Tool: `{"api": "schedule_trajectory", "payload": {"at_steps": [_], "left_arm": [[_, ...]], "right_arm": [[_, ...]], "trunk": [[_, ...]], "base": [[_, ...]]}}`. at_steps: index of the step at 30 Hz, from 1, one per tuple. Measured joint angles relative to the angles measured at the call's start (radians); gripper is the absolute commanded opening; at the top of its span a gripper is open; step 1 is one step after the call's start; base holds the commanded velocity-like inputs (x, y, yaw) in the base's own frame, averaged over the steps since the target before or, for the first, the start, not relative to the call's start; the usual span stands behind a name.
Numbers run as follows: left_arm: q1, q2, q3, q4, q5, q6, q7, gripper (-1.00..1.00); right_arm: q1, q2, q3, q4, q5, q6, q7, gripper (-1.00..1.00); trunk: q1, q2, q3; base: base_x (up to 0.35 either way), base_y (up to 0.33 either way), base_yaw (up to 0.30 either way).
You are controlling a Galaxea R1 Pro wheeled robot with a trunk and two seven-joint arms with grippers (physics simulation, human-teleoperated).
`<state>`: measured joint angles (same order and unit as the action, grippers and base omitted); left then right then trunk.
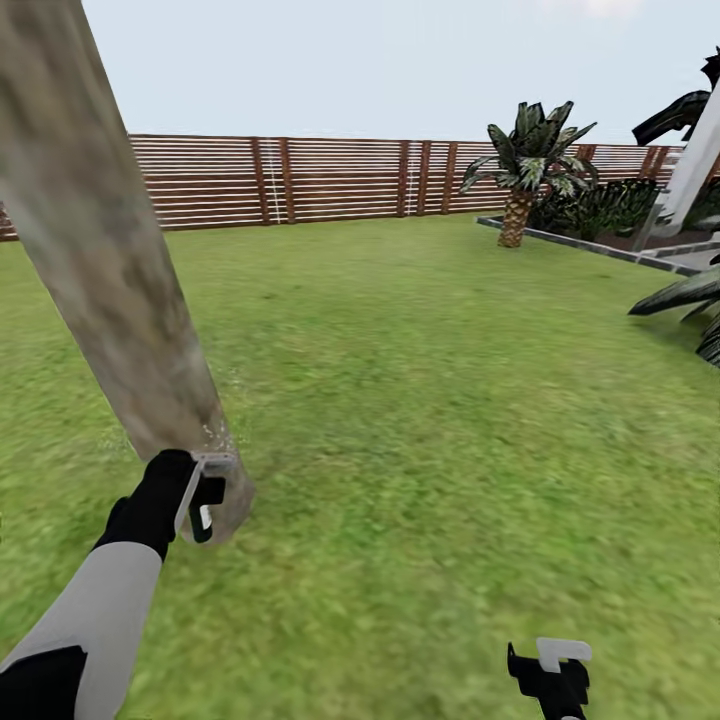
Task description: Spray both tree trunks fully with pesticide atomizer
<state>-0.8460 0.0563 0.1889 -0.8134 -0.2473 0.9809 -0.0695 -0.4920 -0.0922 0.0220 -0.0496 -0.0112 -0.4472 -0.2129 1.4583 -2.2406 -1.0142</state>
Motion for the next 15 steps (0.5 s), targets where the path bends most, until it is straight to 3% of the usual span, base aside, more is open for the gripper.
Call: {"api": "schedule_trajectory", "payload": {"at_steps": [4, 9, 13, 15], "left_arm": [[0.009, 0.0, 0.0, -0.029, 0.0, 0.001, 0.0, -1.0], [0.021, 0.007, 0.007, -0.036, 0.0, -0.007, 0.0, -1.0], [0.103, 0.011, 0.011, -0.035, 0.002, -0.022, 0.001, -1.0], [0.142, 0.012, 0.011, -0.035, 0.002, -0.07, 0.0, -1.0]], "right_arm": [[0.0, 0.0, 0.0, 0.0, 0.0, 0.0, 0.0, 1.0], [0.0, 0.0, 0.0, 0.0, 0.0, 0.0, 0.0, 1.0], [0.0, 0.0, 0.0, 0.0, 0.0, 0.0, 0.001, 1.0], [0.0, 0.0, 0.0, 0.0, 0.0, 0.0, 0.001, 1.0]], "trunk": [[0.0, 0.0, 0.0], [0.001, 0.0, 0.0], [0.001, 0.0, 0.0], [0.001, 0.0, 0.0]], "base": [[-0.077, -0.261, 0.256], [-0.253, -0.173, 0.276], [-0.289, -0.134, 0.277], [-0.301, -0.125, 0.274]]}}
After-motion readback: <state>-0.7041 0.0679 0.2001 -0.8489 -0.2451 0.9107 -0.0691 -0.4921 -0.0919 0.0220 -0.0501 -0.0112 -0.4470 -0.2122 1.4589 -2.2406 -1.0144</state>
